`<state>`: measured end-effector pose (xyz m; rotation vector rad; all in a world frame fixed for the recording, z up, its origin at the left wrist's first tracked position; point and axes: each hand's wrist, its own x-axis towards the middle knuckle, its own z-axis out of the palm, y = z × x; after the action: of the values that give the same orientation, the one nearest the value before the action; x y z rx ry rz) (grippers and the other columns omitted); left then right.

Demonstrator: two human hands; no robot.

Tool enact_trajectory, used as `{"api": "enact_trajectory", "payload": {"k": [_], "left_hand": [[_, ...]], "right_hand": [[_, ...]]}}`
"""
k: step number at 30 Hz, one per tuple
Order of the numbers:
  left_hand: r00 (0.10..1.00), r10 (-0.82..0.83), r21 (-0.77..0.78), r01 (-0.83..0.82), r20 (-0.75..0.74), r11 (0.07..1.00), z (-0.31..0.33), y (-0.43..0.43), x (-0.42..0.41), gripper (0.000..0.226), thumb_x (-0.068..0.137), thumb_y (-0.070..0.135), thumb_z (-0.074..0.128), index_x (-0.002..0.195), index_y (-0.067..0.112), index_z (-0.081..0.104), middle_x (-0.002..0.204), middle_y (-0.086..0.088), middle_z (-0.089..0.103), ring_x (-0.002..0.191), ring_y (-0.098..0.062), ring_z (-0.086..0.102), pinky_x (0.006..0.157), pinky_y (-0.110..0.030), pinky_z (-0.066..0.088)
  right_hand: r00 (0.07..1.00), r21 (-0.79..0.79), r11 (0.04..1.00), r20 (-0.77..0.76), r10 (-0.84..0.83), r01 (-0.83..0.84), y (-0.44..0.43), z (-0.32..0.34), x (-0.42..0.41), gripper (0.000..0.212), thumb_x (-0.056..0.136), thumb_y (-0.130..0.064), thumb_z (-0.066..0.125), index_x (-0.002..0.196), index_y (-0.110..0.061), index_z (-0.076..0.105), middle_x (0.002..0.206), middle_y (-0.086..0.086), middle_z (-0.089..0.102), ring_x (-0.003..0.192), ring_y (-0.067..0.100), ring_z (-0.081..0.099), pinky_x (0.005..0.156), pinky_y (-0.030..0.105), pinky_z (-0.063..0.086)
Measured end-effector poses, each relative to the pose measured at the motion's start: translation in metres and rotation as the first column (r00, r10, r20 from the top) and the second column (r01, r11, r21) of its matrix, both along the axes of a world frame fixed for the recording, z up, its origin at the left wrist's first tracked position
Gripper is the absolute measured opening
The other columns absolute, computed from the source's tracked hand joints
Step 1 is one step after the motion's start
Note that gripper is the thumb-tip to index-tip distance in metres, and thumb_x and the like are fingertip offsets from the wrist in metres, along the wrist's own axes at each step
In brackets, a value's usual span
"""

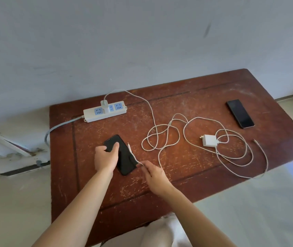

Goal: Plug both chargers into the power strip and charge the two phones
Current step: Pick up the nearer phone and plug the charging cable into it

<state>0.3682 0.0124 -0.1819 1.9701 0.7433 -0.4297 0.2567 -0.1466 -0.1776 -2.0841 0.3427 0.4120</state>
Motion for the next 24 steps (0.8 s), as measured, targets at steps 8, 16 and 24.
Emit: {"api": "enact_trajectory", "payload": {"k": [8,16,24], "left_hand": [[0.889,-0.364,0.385,0.45,-0.277,0.806,-0.014,-0.035,0.001,0.125,0.076,0.085,0.051,0.155,0.009,-0.007,0.153,-0.022,0.028,0.123,-0.04,0.053,0.086,-0.047,0.05],[0.881,-0.413,0.341,0.471,-0.231,0.813,-0.018,-0.038,0.008,0.122,0.071,0.066,0.073,0.152,0.019,-0.005,0.145,-0.019,0.033,0.118,-0.041,0.055,0.087,-0.048,0.051],[0.971,-0.122,-0.676,-0.052,-0.207,0.735,0.017,-0.032,0.019,0.057,0.055,0.026,0.093,0.104,0.007,0.071,0.092,-0.013,0.062,0.074,-0.022,0.065,0.082,-0.045,0.062]], "right_hand": [[0.897,0.086,0.893,-0.026,-0.441,0.442,-0.045,0.004,-0.02,0.032,0.104,-0.05,0.041,0.12,-0.032,0.061,0.068,-0.014,0.062,0.06,0.001,0.056,0.061,0.025,0.043],[0.886,0.166,0.873,-0.015,-0.463,0.458,-0.053,0.004,-0.027,0.031,0.108,-0.016,0.043,0.134,-0.024,0.057,0.089,-0.006,0.07,0.057,0.001,0.059,0.054,0.018,0.05],[0.759,0.396,0.656,-0.215,-0.614,0.643,-0.054,0.02,-0.015,0.038,0.101,-0.008,0.043,0.126,-0.033,0.058,0.081,-0.002,0.064,0.065,0.011,0.054,0.058,0.023,0.045]]}}
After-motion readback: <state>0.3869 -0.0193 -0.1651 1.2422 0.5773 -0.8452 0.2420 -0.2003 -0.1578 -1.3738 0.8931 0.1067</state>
